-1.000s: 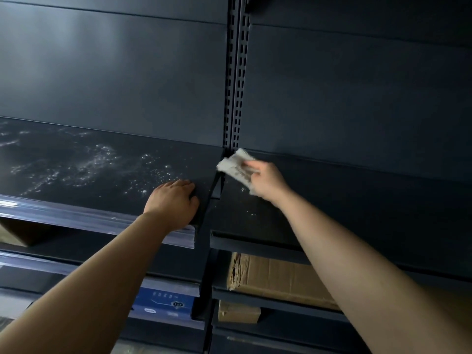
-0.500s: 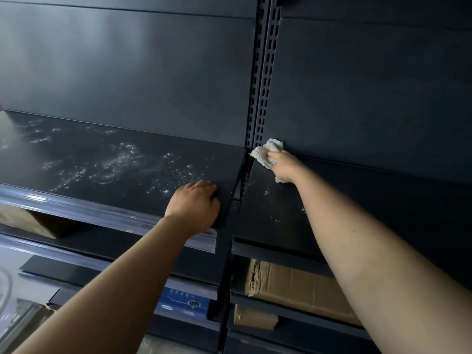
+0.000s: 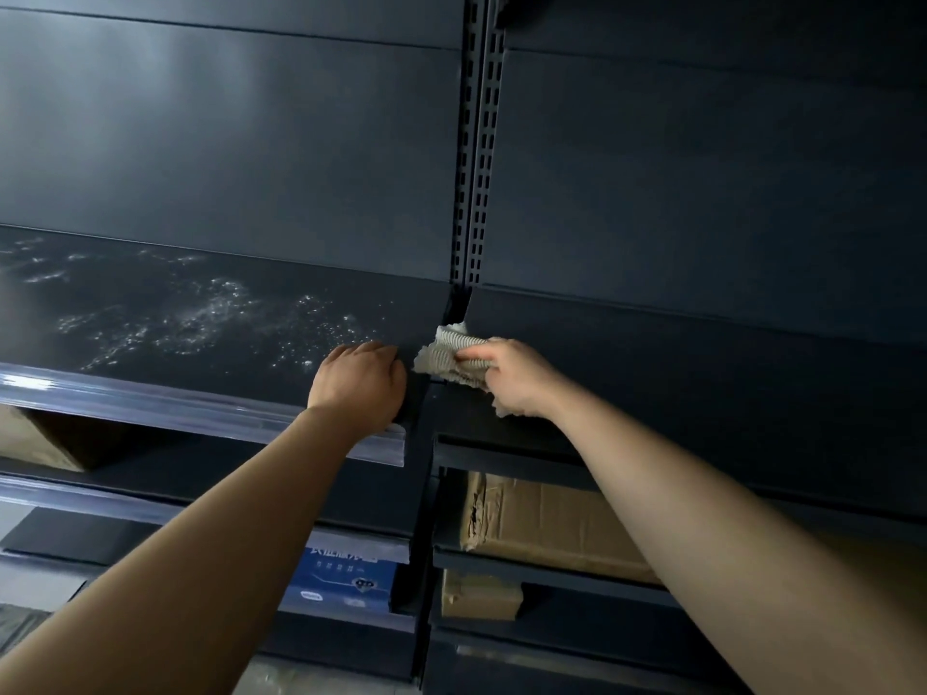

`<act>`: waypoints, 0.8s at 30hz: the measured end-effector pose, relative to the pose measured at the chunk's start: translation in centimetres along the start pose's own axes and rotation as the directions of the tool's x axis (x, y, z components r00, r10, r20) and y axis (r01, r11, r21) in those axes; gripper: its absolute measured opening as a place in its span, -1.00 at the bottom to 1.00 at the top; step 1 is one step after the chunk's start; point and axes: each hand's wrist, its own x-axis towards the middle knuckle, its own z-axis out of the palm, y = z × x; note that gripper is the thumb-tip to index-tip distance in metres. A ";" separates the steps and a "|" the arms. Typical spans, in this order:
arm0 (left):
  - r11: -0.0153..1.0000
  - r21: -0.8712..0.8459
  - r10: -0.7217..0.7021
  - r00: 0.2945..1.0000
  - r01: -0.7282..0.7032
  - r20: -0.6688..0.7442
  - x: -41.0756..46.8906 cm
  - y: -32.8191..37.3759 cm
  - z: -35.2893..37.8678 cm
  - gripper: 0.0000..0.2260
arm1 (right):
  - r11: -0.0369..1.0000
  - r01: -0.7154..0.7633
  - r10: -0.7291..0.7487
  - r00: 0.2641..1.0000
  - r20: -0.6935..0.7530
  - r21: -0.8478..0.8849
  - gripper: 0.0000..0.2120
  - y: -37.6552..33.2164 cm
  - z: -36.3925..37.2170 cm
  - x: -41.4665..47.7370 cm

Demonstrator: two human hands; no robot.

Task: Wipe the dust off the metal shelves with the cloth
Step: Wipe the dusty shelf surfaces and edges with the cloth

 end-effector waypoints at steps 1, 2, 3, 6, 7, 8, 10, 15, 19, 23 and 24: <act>1.000 -0.005 -0.002 1.000 0.002 -0.014 -0.3 0.1 -0.2 -0.69 | 0.998 -0.011 0.012 1.000 -0.019 0.055 -0.49 0.2 -0.3 -0.7; 1.000 -0.002 0.002 1.000 -0.002 -0.024 -0.7 0.0 -0.5 -0.71 | 0.993 -0.034 0.042 0.997 -0.062 0.116 -0.51 0.5 -1.0 -1.2; 1.000 0.007 0.009 0.999 -0.009 -0.031 -1.0 -0.1 -0.7 -0.72 | 0.983 -0.062 0.084 0.989 -0.125 0.170 -0.51 1.2 -1.9 -1.4; 0.998 0.056 0.008 1.000 -0.009 0.003 -2.0 -0.8 -1.1 -0.76 | 0.952 -0.176 0.246 0.926 -0.286 0.250 -0.52 4.0 -5.3 -2.1; 0.997 0.074 0.008 1.000 -0.010 0.029 -2.3 -0.9 -1.1 -0.75 | 0.939 -0.233 0.305 0.905 -0.297 0.253 -0.52 5.1 -6.0 -2.5; 0.996 0.084 0.011 0.998 -0.016 0.056 -2.6 -0.9 -1.0 -0.74 | 0.929 -0.301 0.355 0.891 -0.284 0.215 -0.51 6.0 -6.1 -3.0; 0.995 0.094 0.028 0.995 -0.037 0.092 -3.0 -1.0 -0.8 -0.70 | 0.922 -0.380 0.384 0.889 -0.249 0.067 -0.50 6.7 -5.3 -3.6; 0.986 0.157 0.030 0.987 -0.055 0.158 -2.6 -1.1 -0.6 -0.60 | 0.975 -0.216 0.221 0.967 -0.128 0.047 -0.51 2.4 -1.6 -4.5; 0.983 0.179 0.011 0.983 -0.045 0.185 -2.9 -0.9 -0.4 -0.57 | 0.991 -0.093 0.097 0.994 -0.040 0.091 -0.53 -1.1 0.6 -5.8; 0.983 0.176 0.014 0.982 -0.048 0.189 -3.3 -0.7 -0.4 -0.56 | 0.947 -0.116 0.181 0.963 -0.199 0.299 -0.53 -0.3 -1.4 -7.8; 0.985 0.168 0.013 0.983 -0.044 0.185 -3.4 -0.7 -0.4 -0.56 | 0.937 -0.148 0.236 0.937 -0.260 0.317 -0.56 0.7 -2.6 -8.4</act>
